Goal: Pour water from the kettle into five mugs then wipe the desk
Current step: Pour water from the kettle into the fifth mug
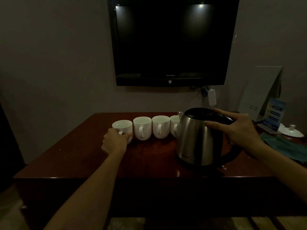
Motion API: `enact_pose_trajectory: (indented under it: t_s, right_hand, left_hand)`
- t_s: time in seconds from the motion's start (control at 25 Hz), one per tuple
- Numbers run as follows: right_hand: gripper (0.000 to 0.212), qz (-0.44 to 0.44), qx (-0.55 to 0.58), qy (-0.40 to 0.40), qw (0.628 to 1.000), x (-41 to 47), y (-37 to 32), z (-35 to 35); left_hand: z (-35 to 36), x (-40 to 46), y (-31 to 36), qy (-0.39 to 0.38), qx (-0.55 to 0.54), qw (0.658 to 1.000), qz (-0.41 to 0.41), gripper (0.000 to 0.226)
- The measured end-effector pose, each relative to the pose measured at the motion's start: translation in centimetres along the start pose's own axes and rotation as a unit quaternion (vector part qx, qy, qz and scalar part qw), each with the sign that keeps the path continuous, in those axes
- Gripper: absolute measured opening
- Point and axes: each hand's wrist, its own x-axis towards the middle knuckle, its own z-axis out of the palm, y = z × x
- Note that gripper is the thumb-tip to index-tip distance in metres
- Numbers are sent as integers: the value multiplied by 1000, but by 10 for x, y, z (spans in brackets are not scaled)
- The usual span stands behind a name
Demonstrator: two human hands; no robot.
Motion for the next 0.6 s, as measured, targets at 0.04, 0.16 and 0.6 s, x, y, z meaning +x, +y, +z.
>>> enact_pose_trajectory:
  t_s: [0.04,0.16,0.6]
  right_hand:
    - [76,-1,-1,0,1000,0,0,0]
    - [75,-5,7,4,1000,-1,0,0]
    - [73,1,15,8,1000,-2,-6,2]
  left_hand:
    - [1,2,1,0,1,1000,-1,67]
    - [5,6,3,-2,1,1000,6,64]
    - [13,14,1,-8,5,1000,26,63]
